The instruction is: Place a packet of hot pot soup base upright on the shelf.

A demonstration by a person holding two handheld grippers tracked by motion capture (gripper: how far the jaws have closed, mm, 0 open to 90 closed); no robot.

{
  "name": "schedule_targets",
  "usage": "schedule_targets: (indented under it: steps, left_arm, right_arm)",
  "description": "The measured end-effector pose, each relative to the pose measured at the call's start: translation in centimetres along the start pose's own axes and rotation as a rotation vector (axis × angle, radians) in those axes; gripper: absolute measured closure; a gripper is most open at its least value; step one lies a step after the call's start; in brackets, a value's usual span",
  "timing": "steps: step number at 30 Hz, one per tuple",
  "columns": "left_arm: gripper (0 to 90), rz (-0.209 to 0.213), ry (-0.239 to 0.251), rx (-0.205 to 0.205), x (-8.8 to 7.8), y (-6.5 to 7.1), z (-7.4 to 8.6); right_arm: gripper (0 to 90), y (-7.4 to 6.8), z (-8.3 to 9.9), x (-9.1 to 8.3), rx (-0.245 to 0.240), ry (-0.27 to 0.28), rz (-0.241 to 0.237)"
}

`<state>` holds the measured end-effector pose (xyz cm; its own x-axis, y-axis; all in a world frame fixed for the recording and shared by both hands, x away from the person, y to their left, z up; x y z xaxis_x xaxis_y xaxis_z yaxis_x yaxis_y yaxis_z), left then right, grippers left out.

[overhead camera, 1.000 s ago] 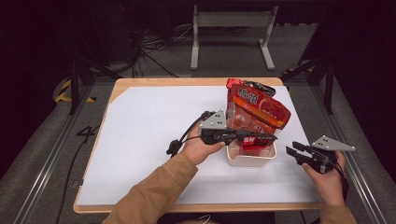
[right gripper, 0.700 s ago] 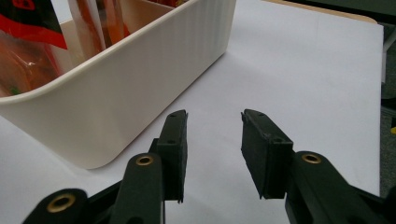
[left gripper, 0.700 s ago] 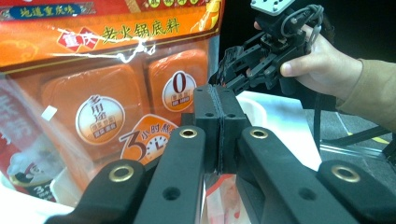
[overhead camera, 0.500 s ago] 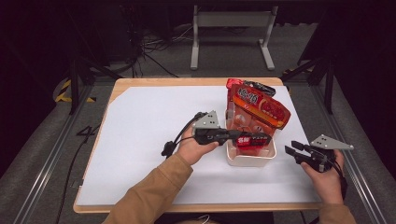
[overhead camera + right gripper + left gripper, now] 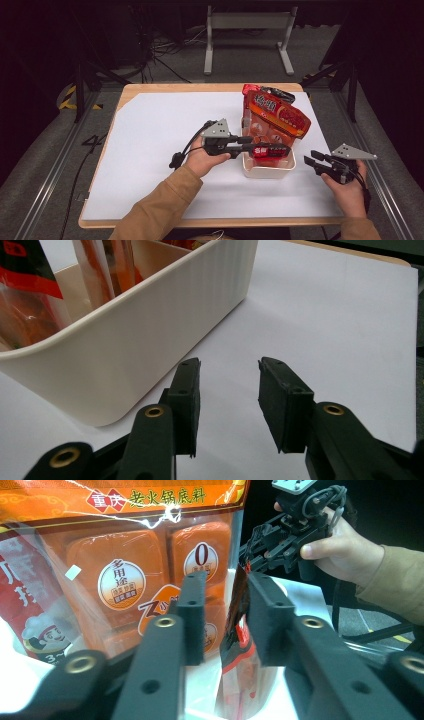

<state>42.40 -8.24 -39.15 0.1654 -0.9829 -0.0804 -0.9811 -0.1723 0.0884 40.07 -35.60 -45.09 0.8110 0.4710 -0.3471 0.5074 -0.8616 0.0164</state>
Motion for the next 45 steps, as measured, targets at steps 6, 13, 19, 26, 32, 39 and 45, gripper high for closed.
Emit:
schedule_targets:
  steps: [6, 13, 19, 26, 32, 39, 45]
  left_arm:
    - [52.8, -0.018, 0.023, 0.014, -0.5, 0.2, -0.7]
    - [41.9, -0.058, 0.026, 0.014, -2.3, 0.5, -2.0]
    - [33.8, -0.129, 0.017, 0.025, -5.0, 0.2, -2.8]
    - [25.9, -0.199, -0.017, 0.028, -8.2, 0.0, -3.0]
    - [19.9, -0.245, -0.043, 0.020, -10.7, 0.3, -2.8]
    - [16.7, -0.310, -0.076, 0.011, -14.0, 0.2, -2.0]
    - [13.1, -0.358, -0.087, 0.008, -16.0, -0.3, -1.3]
  right_arm:
    - [58.2, -0.2, -0.1, 0.2, 0.011, 0.003, -0.007]
    - [55.2, -0.5, -0.8, 0.5, 0.028, 0.017, -0.038]
    - [51.3, -0.4, -2.0, 0.3, 0.030, 0.024, -0.063]
    - [44.4, -0.6, -2.2, 0.4, 0.045, 0.022, -0.093]
    - [39.9, -1.3, -2.4, 0.5, 0.040, 0.019, -0.129]
    - [40.1, -1.4, -3.1, 0.2, 0.044, 0.056, -0.122]
    - [40.6, -1.5, -3.2, 0.1, 0.043, 0.064, -0.122]
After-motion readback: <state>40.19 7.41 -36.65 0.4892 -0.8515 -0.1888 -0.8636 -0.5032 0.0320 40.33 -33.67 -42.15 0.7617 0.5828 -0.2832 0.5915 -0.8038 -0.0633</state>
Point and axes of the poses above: each handheld gripper's, and its own axes: x roughly forward along the jaws, z roughly out of its underside, y roughly to its right, the point moved 8 cm from there along x, roughly forward along the jaws, and after that the axes turned 11 degrees about y, right-handed, at the moved point
